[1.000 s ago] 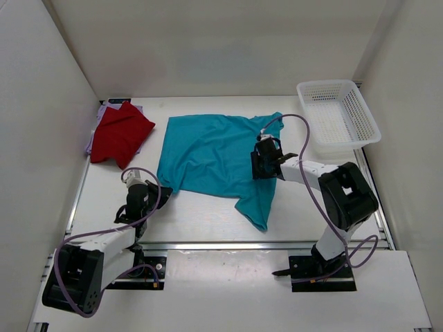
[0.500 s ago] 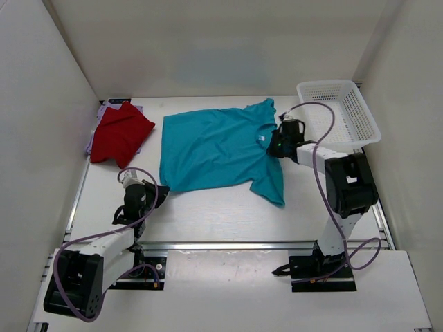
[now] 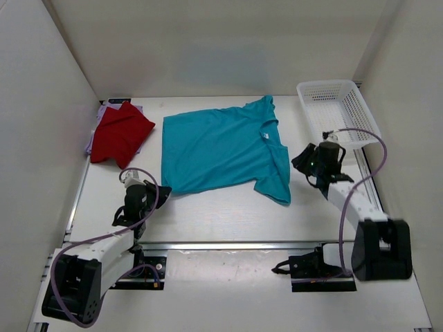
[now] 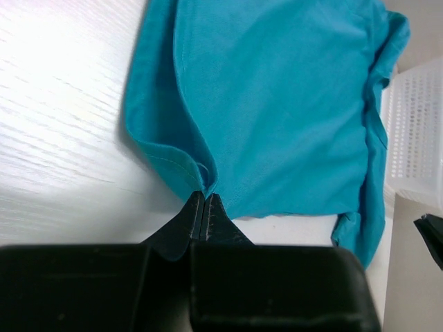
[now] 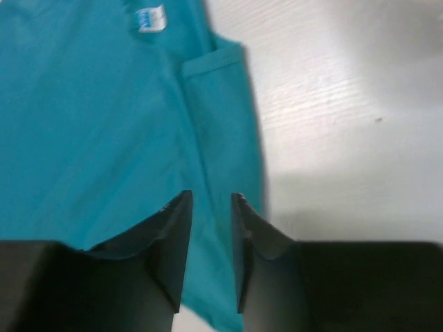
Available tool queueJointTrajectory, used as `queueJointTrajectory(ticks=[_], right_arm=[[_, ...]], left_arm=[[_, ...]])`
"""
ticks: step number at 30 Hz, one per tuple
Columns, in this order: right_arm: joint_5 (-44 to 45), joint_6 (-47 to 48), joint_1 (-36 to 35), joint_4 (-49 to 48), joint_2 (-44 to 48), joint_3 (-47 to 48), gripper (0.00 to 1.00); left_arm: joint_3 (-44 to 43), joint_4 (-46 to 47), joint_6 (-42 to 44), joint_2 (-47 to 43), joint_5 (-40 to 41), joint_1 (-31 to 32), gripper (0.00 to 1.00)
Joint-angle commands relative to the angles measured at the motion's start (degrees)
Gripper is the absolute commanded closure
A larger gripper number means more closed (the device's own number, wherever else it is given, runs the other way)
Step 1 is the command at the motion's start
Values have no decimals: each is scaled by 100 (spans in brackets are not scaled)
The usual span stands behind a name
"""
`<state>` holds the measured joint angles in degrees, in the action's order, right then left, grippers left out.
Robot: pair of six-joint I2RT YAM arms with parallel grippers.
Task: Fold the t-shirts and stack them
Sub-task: Flatten out the tshirt
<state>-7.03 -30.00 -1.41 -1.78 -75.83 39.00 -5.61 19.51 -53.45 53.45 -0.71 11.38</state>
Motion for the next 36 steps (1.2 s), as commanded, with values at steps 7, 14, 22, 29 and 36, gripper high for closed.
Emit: queueJointTrajectory(ticks=[7, 14, 22, 29, 36], right_arm=[[-160, -1025, -236, 652, 2880, -2343, 91], [-88, -1245, -518, 1119, 3312, -2590, 54], [122, -1167, -282, 1636, 3390, -2573, 59], [-318, -1516, -60, 962, 3076, -2925, 60], [-334, -1965, -237, 512, 2749, -2994, 62]], left_arm=[[130, 45, -69, -476, 9, 453, 100], [165, 44, -51, -634, 53, 559, 100], [253, 80, -69, -678, 36, 506, 100], [209, 202, -96, -511, 9, 541, 100], [244, 132, -95, -494, -25, 488, 100]])
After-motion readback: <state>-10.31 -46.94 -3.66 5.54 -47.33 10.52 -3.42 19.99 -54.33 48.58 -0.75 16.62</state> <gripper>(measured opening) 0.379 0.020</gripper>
